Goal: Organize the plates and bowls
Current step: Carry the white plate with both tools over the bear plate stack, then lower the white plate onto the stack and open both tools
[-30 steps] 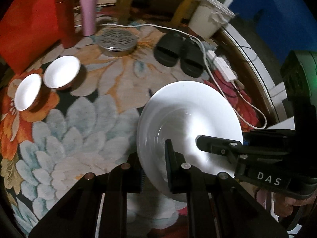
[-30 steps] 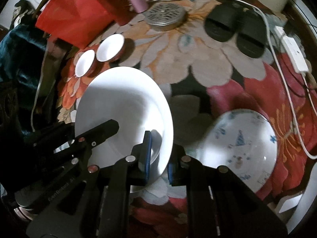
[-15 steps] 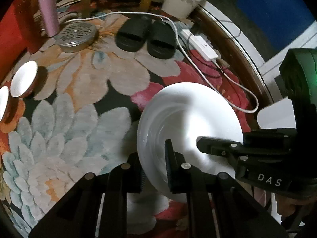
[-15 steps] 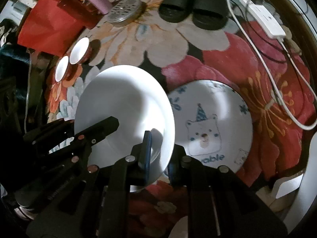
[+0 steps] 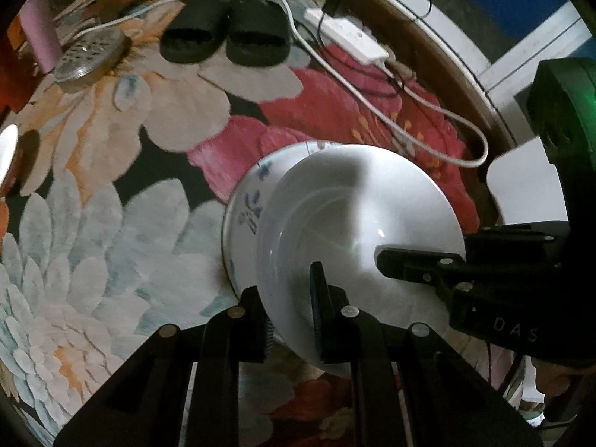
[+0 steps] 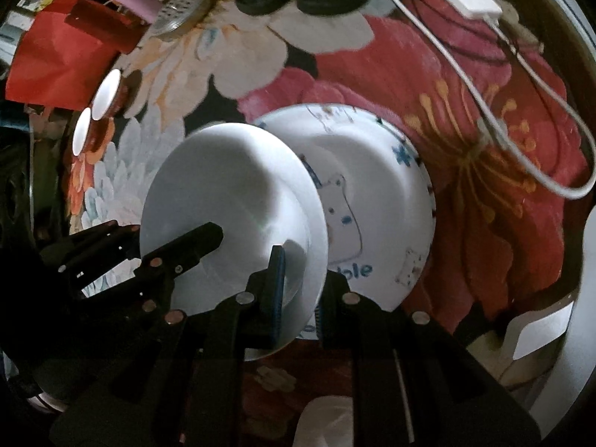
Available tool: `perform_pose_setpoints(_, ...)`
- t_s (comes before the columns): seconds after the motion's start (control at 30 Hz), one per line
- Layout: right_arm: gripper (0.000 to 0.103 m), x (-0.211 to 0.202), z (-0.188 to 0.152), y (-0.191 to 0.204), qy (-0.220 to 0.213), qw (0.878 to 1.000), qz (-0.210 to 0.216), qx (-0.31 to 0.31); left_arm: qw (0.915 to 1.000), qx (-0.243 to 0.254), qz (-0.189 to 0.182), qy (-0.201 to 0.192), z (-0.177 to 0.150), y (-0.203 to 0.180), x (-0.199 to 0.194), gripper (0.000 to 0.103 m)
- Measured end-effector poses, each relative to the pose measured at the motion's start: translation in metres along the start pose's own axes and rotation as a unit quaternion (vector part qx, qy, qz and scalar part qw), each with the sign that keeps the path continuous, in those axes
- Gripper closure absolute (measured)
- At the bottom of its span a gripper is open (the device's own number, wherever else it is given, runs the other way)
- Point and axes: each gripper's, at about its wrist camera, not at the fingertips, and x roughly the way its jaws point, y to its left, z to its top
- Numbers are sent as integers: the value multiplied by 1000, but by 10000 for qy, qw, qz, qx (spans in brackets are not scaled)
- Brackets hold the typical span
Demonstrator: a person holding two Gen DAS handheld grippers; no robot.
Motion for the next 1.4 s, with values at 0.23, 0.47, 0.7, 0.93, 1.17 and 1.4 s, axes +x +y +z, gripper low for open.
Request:
perform_pose_setpoints(0.23,88,19,-5,-20,184,9995,151,207,9996,153,67,228,-4,-7,23,87)
perform_pose_setpoints(0.47,88,27,-6,-32,234,9994,128,230,9990,270,91,356,-3,-14,40,87)
perform_pose_setpoints(0.7,86,34,-9,-39,337,9990,151,261,9983,364,138,429,-4,-19,48,87)
perform_pose_setpoints(0.93,86,29,-9,-45,298,9989,108,337,9984,379,136,404,-4,-20,47,87)
perform_pose_setpoints(1.17,86,27,-9,-45,412,9983,101,393,9992,278,100,286,-1,-17,36,68)
perform_pose_setpoints(1.4,36,3,-11,-35,-32,9995,-276,132,10000,-22,8,-83,-2,0,9,19)
